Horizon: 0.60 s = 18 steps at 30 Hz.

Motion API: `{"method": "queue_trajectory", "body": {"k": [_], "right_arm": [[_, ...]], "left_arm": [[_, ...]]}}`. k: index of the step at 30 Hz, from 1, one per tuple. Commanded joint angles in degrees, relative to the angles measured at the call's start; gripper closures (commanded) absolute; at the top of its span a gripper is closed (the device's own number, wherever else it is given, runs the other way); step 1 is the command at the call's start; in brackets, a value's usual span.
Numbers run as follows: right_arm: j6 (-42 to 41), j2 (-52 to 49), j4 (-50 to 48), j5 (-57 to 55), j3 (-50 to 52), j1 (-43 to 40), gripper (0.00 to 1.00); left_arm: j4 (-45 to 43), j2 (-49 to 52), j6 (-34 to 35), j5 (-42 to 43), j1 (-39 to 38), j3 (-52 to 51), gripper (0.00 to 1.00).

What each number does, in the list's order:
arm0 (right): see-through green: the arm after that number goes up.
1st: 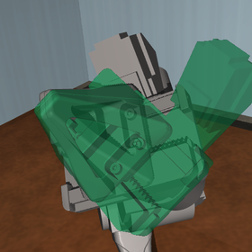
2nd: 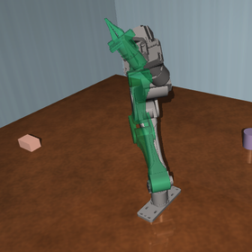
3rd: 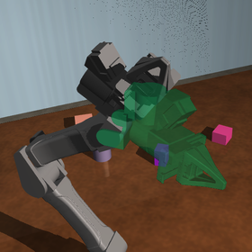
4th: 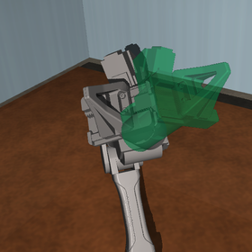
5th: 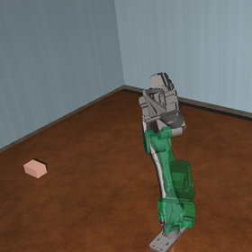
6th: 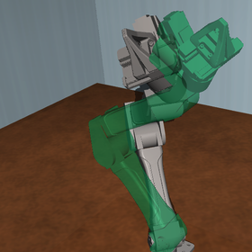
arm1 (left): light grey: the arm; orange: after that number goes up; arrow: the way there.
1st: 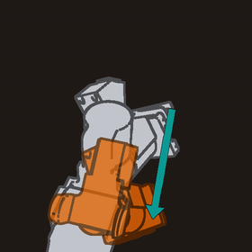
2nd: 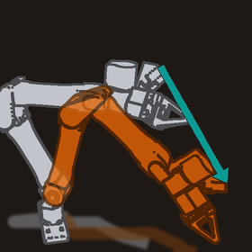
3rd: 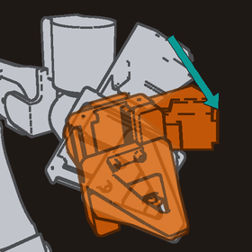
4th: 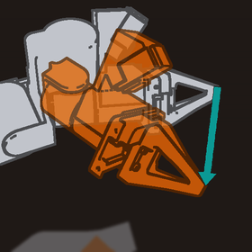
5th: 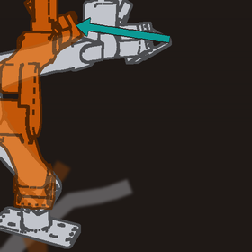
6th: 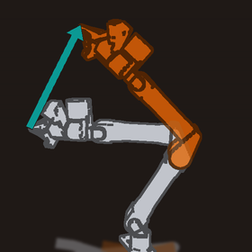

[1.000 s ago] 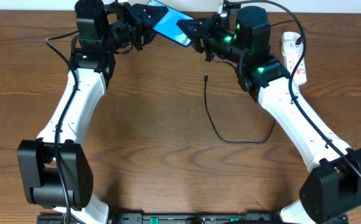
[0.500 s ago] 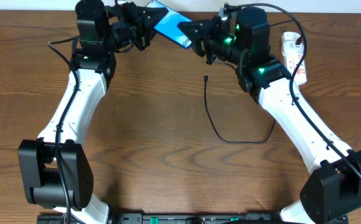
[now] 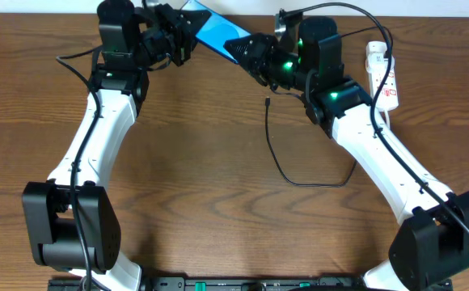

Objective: Plug charger to phone and switch on socket
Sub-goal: 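Release the phone from the right gripper, keep it in left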

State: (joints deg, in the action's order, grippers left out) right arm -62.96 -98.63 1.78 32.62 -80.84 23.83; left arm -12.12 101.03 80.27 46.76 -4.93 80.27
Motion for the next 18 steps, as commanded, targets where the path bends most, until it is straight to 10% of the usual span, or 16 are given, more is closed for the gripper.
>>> {"method": "queue_trajectory", "body": {"k": [1, 18], "right_arm": [[5.3, 1.2, 0.5, 0.3, 1.1, -1.2, 0.51], [25.0, 8.5, 25.3, -16.3, 1.1, -8.0, 0.48]], "left_arm": [[2.4, -1.9, -2.4, 0.1, 0.2, 2.4, 0.93], [23.3, -1.9, -5.9, 13.6, 0.2, 2.4, 0.93]]}}
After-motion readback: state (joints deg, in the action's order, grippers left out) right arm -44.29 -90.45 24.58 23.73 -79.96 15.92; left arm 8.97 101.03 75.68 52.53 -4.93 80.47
